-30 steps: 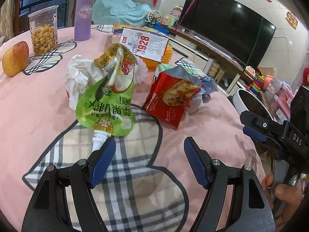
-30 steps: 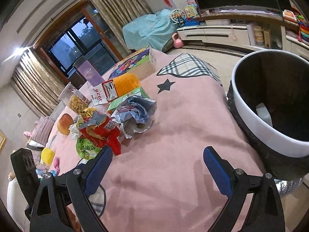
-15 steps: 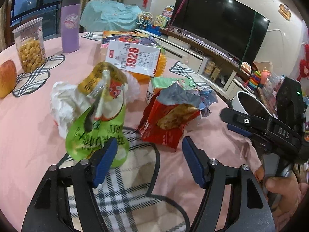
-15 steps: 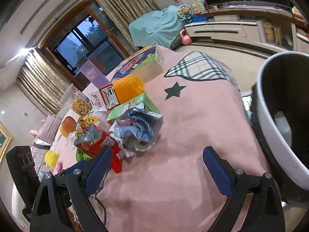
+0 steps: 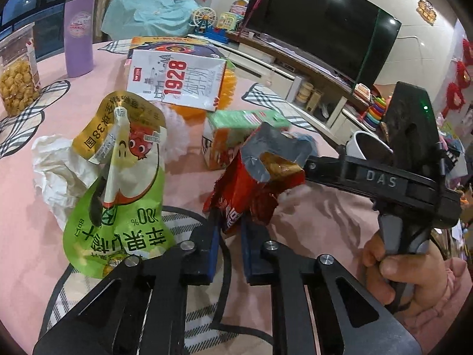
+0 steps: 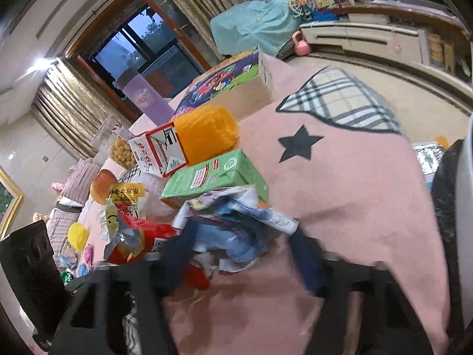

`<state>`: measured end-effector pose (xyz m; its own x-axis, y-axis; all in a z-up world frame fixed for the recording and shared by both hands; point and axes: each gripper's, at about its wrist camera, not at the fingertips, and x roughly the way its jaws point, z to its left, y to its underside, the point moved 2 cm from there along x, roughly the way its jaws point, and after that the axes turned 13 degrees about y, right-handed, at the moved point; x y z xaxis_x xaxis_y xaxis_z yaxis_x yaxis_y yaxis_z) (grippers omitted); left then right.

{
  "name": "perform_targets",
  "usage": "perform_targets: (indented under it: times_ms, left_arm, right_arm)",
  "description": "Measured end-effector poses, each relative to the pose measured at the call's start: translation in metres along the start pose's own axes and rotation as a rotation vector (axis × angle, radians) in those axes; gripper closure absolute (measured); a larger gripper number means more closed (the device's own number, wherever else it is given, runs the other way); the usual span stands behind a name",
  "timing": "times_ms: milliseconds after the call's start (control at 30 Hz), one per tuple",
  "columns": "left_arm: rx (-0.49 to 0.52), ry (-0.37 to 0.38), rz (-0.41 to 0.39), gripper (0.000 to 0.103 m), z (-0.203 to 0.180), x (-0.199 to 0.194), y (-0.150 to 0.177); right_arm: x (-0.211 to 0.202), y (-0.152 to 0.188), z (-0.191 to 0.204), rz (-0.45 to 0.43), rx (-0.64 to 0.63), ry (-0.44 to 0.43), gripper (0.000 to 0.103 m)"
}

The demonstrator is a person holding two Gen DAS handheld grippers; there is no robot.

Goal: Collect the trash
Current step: 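Grasp the red chip bag with the left tool while the right tool grasps the crumpled blue-white wrapper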

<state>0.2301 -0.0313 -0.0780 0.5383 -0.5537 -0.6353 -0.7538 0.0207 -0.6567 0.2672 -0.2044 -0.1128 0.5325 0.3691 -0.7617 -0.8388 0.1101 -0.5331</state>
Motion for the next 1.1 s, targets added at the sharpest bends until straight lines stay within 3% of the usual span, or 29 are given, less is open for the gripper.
perform_targets:
  times_ms: [33,100,133,667,700,767,833,867,900,1000,1100]
  left_arm:
    - [0.005,-0.001,-0.005,0.094,-0.002,-0.001,0.000]
    - [0.013,-0.007,-0.008,0.095,-0.004,-0.004,0.001]
    - [0.016,-0.008,-0.009,0.095,-0.006,-0.005,0.002]
    - [-0.024,-0.010,-0.042,0.097,-0.017,-0.031,0.025]
    - [-0.022,-0.007,-0.043,0.097,-0.019,-0.032,0.025]
    - [-0.021,-0.004,-0.046,0.097,-0.021,-0.032,0.026]
    - [-0.021,-0.003,-0.048,0.097,-0.022,-0.034,0.028]
    - [-0.024,-0.002,-0.049,0.097,-0.021,-0.034,0.028]
    - [-0.025,-0.002,-0.049,0.097,-0.020,-0.035,0.028]
    - [-0.036,-0.006,-0.047,0.097,-0.018,-0.036,0.031]
    - [-0.046,-0.009,-0.048,0.097,-0.015,-0.037,0.032]
  right_arm:
    - [0.000,0.001,0.000,0.000,0.001,-0.008,0.057]
    - [-0.003,0.005,0.000,-0.004,-0.005,-0.009,0.082]
    - [-0.006,0.007,0.000,-0.005,-0.004,-0.006,0.089]
    - [-0.057,0.041,-0.014,-0.068,0.021,0.045,0.101]
    - [-0.060,0.041,-0.015,-0.065,0.022,0.039,0.095]
    - [-0.063,0.041,-0.015,-0.074,0.026,0.051,0.093]
    - [-0.064,0.039,-0.014,-0.088,0.018,0.088,0.072]
    - [-0.064,0.037,-0.013,-0.098,0.021,0.084,0.048]
    - [-0.064,0.036,-0.011,-0.107,0.021,0.080,0.036]
    - [-0.056,0.028,-0.006,-0.123,0.005,0.115,0.035]
    - [-0.037,0.016,-0.002,-0.084,0.004,0.113,0.029]
